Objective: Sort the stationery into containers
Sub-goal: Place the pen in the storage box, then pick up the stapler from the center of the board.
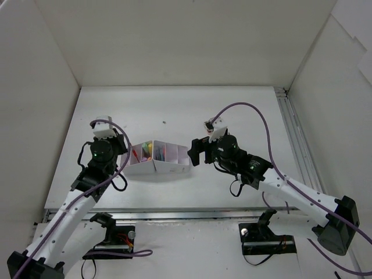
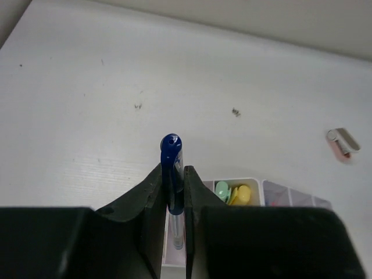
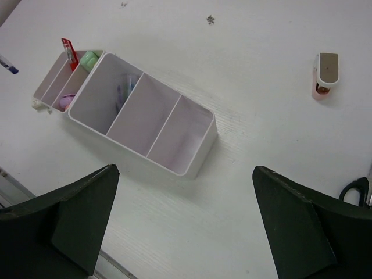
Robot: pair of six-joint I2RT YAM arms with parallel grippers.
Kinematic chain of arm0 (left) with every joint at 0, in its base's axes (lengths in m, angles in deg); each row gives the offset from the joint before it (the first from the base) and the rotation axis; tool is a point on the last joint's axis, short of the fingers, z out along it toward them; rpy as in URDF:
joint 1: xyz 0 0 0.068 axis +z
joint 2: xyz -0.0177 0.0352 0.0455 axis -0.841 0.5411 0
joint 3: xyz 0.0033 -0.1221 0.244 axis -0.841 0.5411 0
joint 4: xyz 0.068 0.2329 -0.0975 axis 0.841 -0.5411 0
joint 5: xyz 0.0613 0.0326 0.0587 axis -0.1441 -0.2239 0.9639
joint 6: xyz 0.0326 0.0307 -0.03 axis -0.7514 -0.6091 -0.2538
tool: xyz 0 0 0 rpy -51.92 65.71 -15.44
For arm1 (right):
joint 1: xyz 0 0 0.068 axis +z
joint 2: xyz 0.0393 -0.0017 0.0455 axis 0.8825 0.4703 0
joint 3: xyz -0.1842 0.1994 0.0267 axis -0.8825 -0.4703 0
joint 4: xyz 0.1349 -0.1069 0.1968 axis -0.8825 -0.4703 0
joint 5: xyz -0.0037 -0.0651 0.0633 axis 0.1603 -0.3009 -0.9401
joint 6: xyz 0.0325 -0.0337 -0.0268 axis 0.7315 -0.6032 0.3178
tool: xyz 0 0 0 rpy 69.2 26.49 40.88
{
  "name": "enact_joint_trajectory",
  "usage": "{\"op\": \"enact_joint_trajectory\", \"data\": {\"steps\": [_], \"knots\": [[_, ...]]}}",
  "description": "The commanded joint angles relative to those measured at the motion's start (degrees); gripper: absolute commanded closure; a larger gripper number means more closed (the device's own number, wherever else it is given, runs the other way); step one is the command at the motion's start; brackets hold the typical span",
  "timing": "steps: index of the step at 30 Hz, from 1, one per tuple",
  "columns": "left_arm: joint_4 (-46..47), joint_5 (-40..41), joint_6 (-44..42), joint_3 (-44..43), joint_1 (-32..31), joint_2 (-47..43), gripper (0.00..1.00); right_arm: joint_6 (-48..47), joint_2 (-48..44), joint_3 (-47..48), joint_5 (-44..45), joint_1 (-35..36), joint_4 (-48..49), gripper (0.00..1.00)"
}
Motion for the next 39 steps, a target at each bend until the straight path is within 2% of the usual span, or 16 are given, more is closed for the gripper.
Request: {"op": "enact_joint_trajectory", "data": {"steps": [1, 5, 11, 19, 20, 22, 23, 24, 25, 28, 35, 39], "knots": [[8.1, -1.8, -3.3, 1.1, 1.1, 3.8, 1.00, 0.0, 0.1, 0.5, 0.4, -1.1, 0.8, 0.02], [10.4, -0.4, -2.9, 2.4, 1.1, 7.5, 1.00, 0.0, 0.5, 0.5, 0.6, -2.4, 0.5, 0.02], [14.6, -4.7, -1.2, 6.1, 1.7, 9.6, 1.00, 0.7, 0.1, -0.4, 0.5, -4.7, 0.2, 0.02], [14.1, -6.6, 1.5, 7.4, 1.7, 11.2, 1.00, 1.8, -0.7, -2.0, 0.0, -6.9, 0.2, 0.02], [12.1, -6.6, 2.2, 7.0, 1.7, 11.4, 0.88, 2.1, -0.7, -2.3, 0.3, -7.3, 0.0, 0.02], [9.9, -6.6, 2.8, 5.6, 1.7, 12.6, 0.70, 2.5, -1.2, -2.6, 1.0, -7.9, -0.6, 0.02], [7.8, -6.9, 2.8, 4.9, 1.7, 12.9, 0.50, 2.6, -1.3, -2.6, 1.2, -8.9, -0.9, 0.02], [6.7, -6.8, 2.9, 4.4, 1.7, 13.2, 0.39, 2.8, -1.1, -2.2, 1.9, -9.2, -1.5, 0.02], [5.5, -6.3, 3.2, 3.1, 1.7, 13.2, 0.23, 2.8, -0.9, -2.0, 2.2, -9.6, -2.6, 0.02], [0.8, -5.1, 4.1, 1.5, 1.7, 12.0, 0.01, 3.5, 0.1, -1.1, 2.8, -11.9, -4.5, 0.02], [-7.8, -2.4, 5.9, -2.8, 1.7, 6.3, 0.00, -0.4, 5.6, 2.9, -0.5, -18.4, -6.9, 0.02], [-11.6, -1.0, 6.7, -4.0, 1.7, 1.8, 0.01, -4.6, 13.3, 6.4, -4.0, -21.3, -7.5, 0.02]]}}
